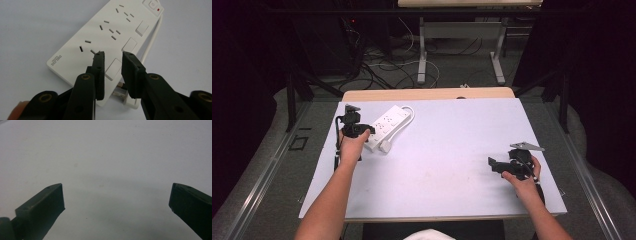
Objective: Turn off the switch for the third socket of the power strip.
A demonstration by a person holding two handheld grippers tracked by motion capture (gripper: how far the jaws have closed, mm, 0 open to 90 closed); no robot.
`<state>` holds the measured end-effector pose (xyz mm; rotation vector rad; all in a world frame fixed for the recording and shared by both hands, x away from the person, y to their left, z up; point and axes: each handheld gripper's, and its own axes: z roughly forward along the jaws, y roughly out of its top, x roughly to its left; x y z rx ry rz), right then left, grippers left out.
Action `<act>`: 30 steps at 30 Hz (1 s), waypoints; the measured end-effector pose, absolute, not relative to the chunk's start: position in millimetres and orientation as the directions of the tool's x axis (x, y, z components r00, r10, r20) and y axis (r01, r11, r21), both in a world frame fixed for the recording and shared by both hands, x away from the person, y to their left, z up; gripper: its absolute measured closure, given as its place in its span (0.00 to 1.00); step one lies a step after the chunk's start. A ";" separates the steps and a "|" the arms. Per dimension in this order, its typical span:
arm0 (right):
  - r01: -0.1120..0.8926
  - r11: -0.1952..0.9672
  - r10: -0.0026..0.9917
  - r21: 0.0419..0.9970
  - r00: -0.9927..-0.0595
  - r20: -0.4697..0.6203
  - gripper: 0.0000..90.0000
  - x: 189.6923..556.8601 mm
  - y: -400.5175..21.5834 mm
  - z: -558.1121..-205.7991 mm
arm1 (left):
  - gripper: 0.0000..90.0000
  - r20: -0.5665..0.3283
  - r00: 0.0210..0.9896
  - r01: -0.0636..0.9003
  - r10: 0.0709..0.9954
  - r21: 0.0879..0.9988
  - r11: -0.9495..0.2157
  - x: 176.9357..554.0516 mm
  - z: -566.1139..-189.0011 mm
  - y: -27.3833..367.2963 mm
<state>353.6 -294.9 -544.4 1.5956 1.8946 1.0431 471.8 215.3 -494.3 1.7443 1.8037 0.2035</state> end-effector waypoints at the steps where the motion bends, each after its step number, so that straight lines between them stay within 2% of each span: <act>1: 0.626 0.045 0.965 0.779 -0.230 0.129 0.00 353.7 -295.1 -544.5 | 0.83 -0.319 0.054 0.853 0.946 0.508 0.122 472.3 -495.1 215.5; 15: 0.629 0.043 0.965 0.776 -0.228 0.132 0.00 353.8 -295.3 -544.7 | 0.93 -0.309 0.042 0.877 0.950 0.468 0.113 477.6 -504.4 212.6; 30: 0.629 0.046 0.964 0.776 -0.232 0.131 0.00 354.0 -295.6 -545.0 | 0.97 -0.299 0.042 0.891 0.953 0.442 0.100 481.2 -509.5 210.5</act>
